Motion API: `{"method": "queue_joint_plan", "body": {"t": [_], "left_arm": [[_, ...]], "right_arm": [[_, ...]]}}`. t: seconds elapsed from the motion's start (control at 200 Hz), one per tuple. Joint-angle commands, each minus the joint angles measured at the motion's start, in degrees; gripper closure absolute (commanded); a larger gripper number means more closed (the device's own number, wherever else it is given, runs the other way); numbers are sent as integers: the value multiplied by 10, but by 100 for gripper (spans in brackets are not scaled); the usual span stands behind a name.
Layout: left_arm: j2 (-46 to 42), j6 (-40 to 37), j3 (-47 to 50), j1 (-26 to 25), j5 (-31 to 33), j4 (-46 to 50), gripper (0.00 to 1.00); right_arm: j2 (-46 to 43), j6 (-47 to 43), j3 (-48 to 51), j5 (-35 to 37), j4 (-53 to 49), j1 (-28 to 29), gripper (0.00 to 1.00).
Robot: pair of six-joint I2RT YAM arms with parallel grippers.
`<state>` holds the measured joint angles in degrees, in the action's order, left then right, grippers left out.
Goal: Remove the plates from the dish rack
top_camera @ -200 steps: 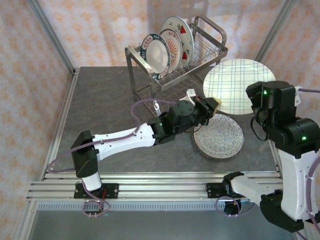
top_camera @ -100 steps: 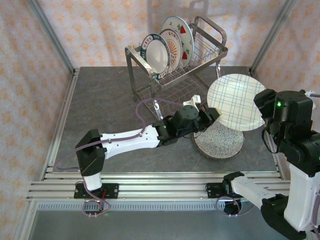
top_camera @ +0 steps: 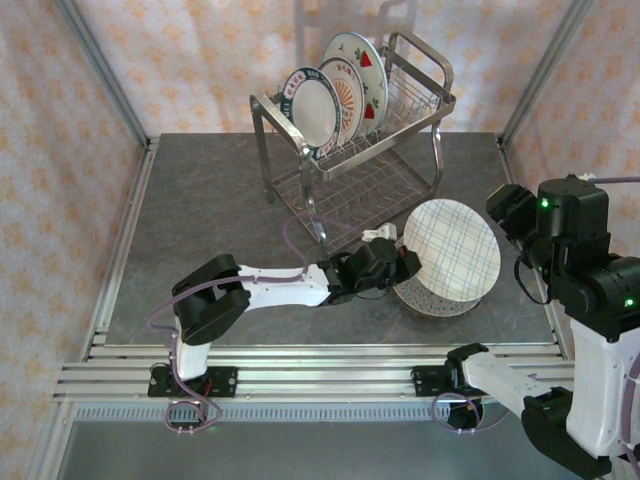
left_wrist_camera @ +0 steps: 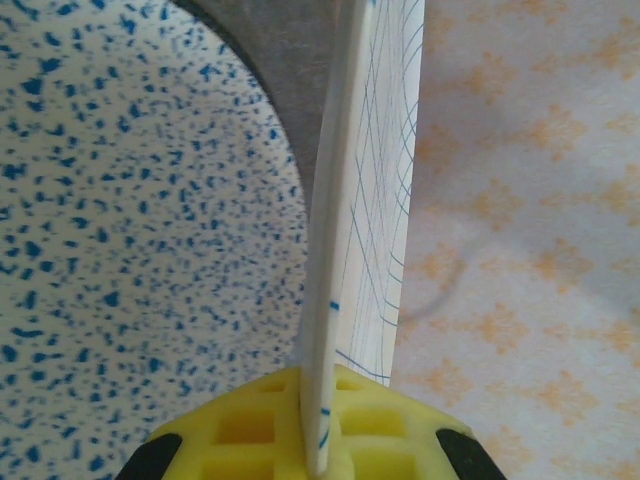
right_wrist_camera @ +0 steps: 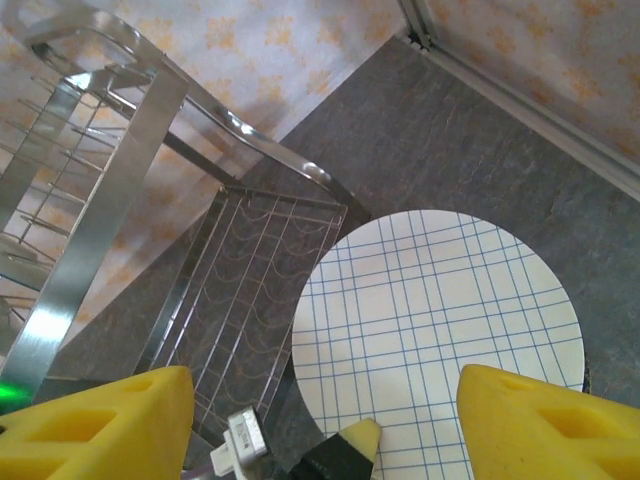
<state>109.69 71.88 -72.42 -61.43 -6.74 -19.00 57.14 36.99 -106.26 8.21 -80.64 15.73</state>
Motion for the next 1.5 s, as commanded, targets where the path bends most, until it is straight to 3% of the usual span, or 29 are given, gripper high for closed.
{"method": "queue_joint_plan", "body": {"t": [0.0,0.711,1.491], "left_arm": [[13,-14,6,6,0,-95,100],[59,79,49,25,-33,-141,100],[79,93,47,29,-56,-124,100]], "right_arm": [[1,-15,9,-19,-7,3,31],[-6,-17,56,-42,9,3,31],[-1,-16,67,-48,23,3,31]]}}
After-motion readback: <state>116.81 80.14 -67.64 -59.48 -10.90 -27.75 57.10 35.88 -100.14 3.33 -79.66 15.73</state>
